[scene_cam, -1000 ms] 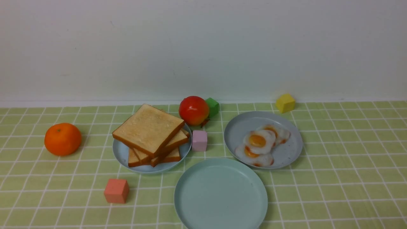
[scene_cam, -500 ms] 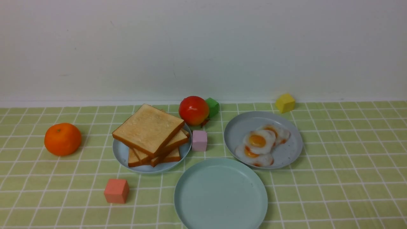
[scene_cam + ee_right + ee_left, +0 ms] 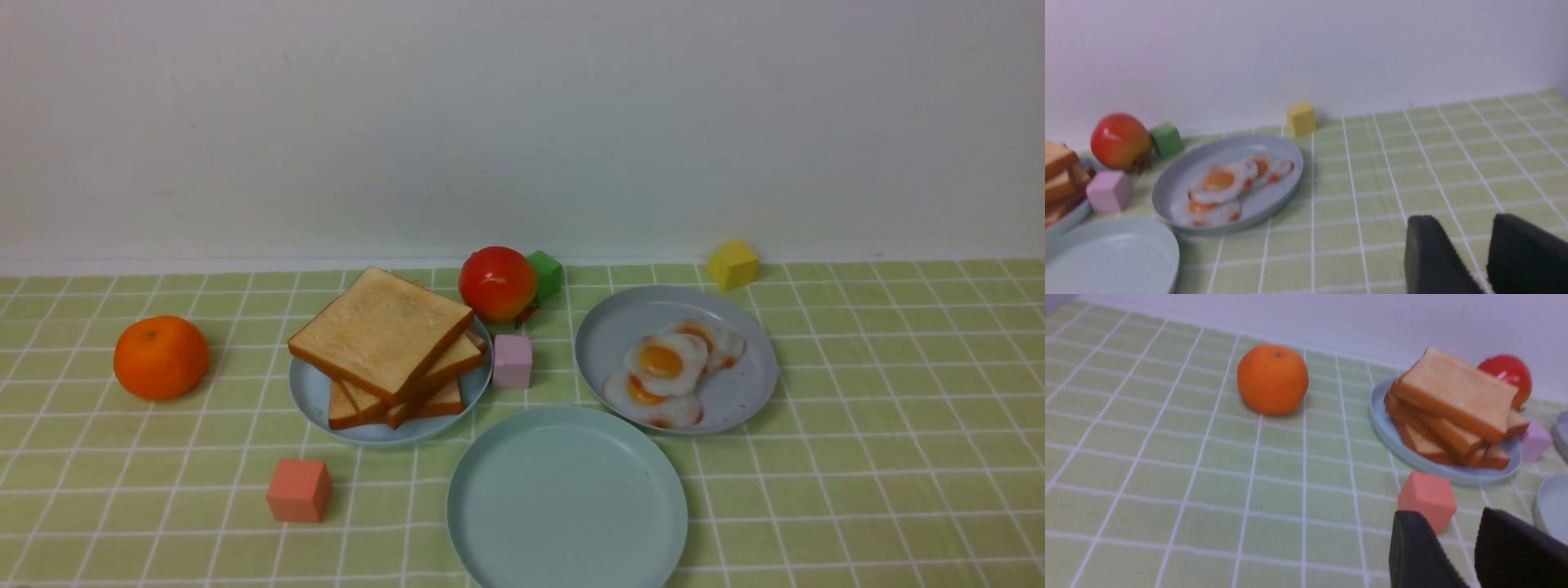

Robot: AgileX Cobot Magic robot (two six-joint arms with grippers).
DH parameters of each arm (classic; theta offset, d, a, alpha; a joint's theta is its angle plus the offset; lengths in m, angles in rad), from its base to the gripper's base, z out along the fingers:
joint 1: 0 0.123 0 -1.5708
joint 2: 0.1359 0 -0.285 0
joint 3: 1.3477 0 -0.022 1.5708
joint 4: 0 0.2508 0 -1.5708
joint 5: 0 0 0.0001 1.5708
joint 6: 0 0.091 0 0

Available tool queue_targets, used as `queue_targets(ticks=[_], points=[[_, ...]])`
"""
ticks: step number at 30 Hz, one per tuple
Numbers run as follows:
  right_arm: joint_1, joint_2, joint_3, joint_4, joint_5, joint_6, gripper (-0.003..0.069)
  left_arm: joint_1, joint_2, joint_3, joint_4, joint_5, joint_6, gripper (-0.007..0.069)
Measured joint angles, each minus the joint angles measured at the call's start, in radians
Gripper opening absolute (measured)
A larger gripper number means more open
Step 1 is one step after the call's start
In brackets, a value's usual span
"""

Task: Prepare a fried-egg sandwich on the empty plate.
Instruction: Use the left arm to grab a slice of bread

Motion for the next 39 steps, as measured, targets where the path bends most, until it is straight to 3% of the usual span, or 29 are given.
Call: queue_targets(ticks=[5, 13, 18, 22, 29, 30, 32, 33, 34, 35, 39], points=[[0.0, 0.0, 0.0, 0.0, -0.134, 0.0, 0.0241, 0.0, 0.0, 0.0, -0.024, -0.148, 0.0, 0.0238], [0.0, 0.0, 0.0, 0.0, -0.152, 0.004, 0.0241, 0.0, 0.0, 0.002, -0.041, -0.197, -0.009, 0.0238], [0.0, 0.0, 0.0, 0.016, -0.311, 0.088, 0.0241, 0.0, 0.0, 0.003, -0.208, -0.447, -0.218, 0.0238], [0.0, -0.001, -0.045, 0.032, -0.413, 0.22, 0.0241, 0.0, 0.0, -0.04, -0.231, -0.599, -0.328, 0.0238], [0.0, 0.099, -0.398, 0.005, -0.283, 0.413, 0.0241, 0.0, 0.065, -0.434, -0.052, -0.376, -0.389, 0.0238], [0.0, 0.167, -0.522, -0.021, -0.192, 0.447, 0.0241, 0.0, 0.138, -0.585, -0.018, -0.266, -0.431, 0.0238], [0.0, 0.225, -0.611, -0.045, -0.095, 0.461, 0.0241, 0.0, 0.195, -0.68, -0.007, -0.146, -0.454, 0.0238], [0.0, 0.304, -0.717, -0.056, 0.029, 0.475, 0.0241, 0.0, 0.272, -0.79, 0.0, 0.01, -0.473, 0.0238], [0.0, 0.313, -0.729, -0.058, 0.045, 0.477, 0.0241, 0.0, 0.292, -0.814, 0.0, 0.031, -0.474, 0.0238], [0.0, 0.399, -0.817, -0.063, 0.184, 0.48, 0.0241, 0.0, 0.371, -0.888, 0.0, 0.211, -0.479, 0.0238], [0.0, 0.535, -0.858, -0.063, 0.33, 0.463, 0.0241, 0.0, 0.55, -0.938, 0.013, 0.475, -0.484, 0.0238]])
